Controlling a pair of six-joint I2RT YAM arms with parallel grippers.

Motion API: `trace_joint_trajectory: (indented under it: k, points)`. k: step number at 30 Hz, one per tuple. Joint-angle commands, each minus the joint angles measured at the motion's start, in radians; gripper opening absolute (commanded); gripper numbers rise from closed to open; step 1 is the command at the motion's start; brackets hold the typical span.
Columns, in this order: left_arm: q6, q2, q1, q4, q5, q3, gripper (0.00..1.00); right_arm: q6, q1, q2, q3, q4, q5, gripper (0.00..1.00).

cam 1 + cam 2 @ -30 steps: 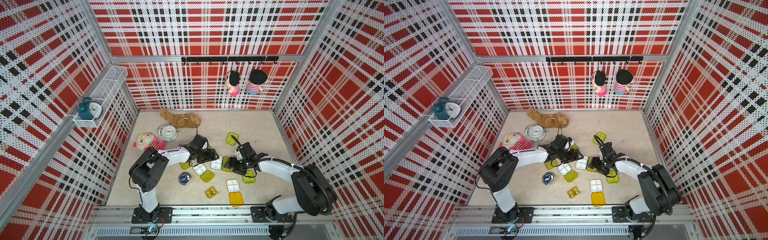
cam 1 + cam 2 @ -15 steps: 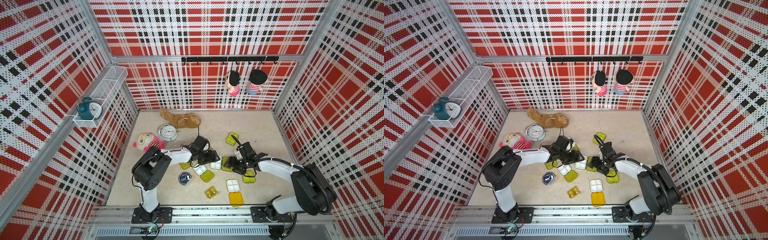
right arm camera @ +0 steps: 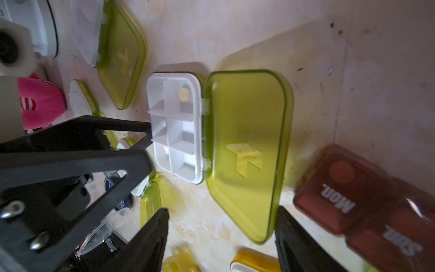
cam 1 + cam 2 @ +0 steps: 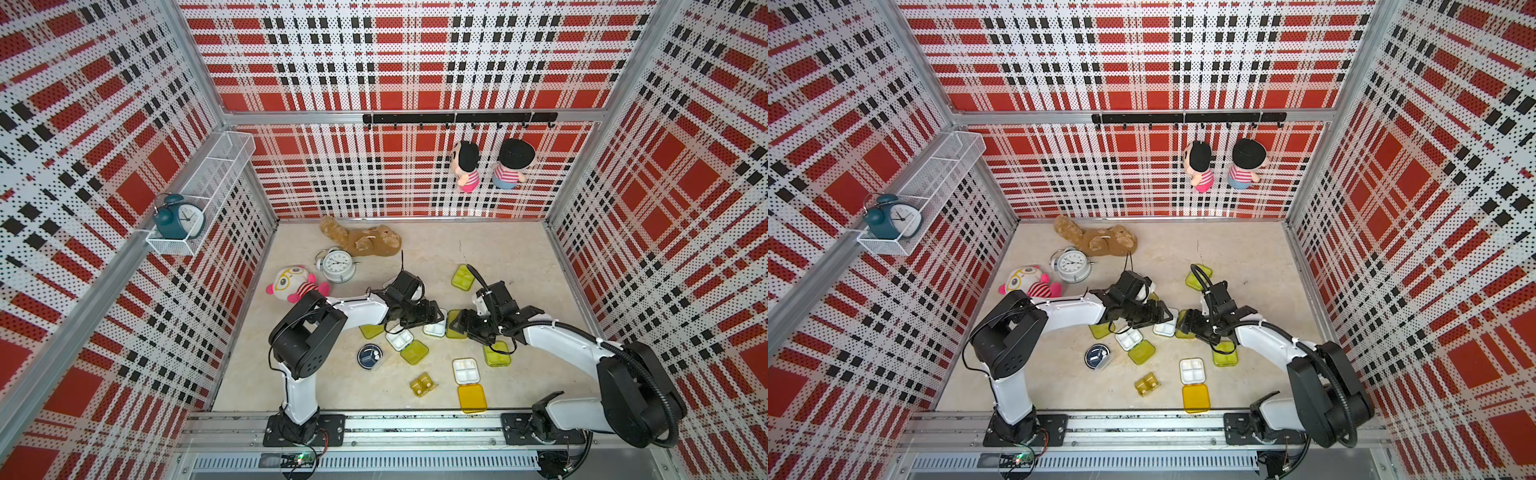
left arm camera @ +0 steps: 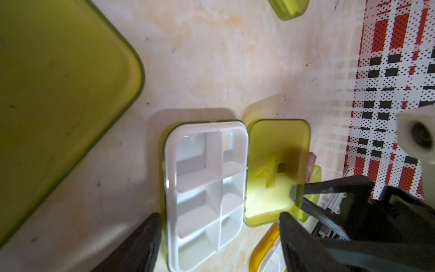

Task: Close pillboxes
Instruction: Close the lid on the pillbox.

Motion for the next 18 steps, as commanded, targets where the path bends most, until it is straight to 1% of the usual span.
trace_joint_trajectory:
  k: [1, 11, 18]
  points:
    - [0.003, 0.018, -0.023, 0.018, 0.014, 0.039, 0.8, -0.016, -0.001, -0.041, 0.011, 0.036, -0.001, 0.73]
    - [-0.005, 0.028, -0.037, 0.018, 0.011, 0.062, 0.79, -0.029, -0.002, -0.057, 0.029, 0.047, -0.022, 0.73]
    - [-0.004, 0.025, -0.037, 0.018, 0.013, 0.059, 0.79, -0.012, -0.001, -0.049, 0.024, 0.08, -0.036, 0.73]
